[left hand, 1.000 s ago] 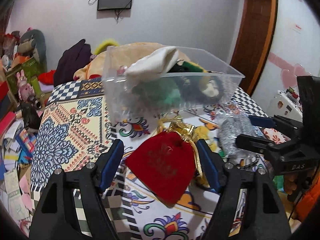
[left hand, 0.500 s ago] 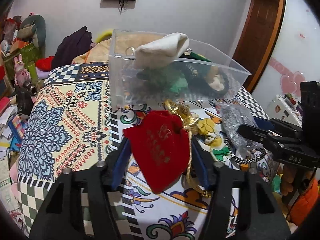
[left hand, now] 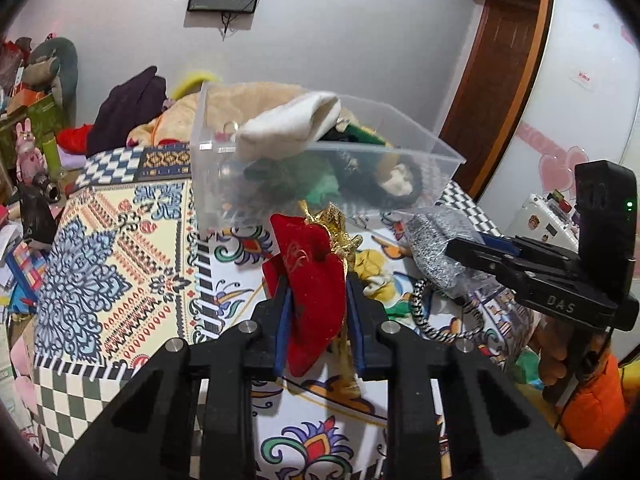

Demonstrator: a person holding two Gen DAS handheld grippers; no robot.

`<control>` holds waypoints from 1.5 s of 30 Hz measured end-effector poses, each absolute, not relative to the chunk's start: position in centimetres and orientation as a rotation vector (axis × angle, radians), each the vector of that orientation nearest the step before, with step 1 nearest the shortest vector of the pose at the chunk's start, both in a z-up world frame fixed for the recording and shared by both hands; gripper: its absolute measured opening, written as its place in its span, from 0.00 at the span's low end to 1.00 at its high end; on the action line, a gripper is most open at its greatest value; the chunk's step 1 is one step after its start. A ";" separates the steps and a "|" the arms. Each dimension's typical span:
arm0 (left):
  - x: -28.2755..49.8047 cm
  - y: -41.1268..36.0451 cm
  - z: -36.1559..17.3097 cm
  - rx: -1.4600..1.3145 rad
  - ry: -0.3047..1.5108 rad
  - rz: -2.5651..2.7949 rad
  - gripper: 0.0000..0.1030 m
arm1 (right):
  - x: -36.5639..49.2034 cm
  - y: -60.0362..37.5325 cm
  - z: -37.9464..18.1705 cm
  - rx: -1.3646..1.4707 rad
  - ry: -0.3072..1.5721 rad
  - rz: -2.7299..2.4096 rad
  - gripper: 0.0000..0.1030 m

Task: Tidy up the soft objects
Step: 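Grasp the red velvet pouch with the left gripper while the right gripper grasps the silver plastic bag, then carry the red pouch and silver bag into the clear box and release both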

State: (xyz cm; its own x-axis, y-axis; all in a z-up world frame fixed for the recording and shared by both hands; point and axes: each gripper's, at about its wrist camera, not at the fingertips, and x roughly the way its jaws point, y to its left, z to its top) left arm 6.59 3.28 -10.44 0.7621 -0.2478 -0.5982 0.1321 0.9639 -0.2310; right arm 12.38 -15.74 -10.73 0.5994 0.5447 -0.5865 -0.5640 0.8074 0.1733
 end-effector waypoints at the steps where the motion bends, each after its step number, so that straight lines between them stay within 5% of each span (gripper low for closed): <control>1: 6.4 3.3 -10.1 -0.176 0.663 -0.205 0.24 | 12.3 -15.8 -10.6 -0.029 0.666 0.643 0.26; 28: 7.9 1.9 -1.5 -0.084 0.467 -0.167 0.24 | 12.5 -16.6 -3.8 -0.009 0.446 0.627 0.19; 45: 16.9 -0.7 -4.3 -0.010 0.575 -0.162 0.24 | 18.1 -13.8 -3.5 -0.082 0.421 0.580 0.19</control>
State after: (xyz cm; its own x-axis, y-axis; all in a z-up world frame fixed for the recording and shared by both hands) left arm 16.88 -0.73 -4.26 0.8269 -0.1551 -0.5406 0.1495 0.9873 -0.0546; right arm 18.07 -13.84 -3.47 0.7542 0.5144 -0.4081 -0.5473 0.8359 0.0422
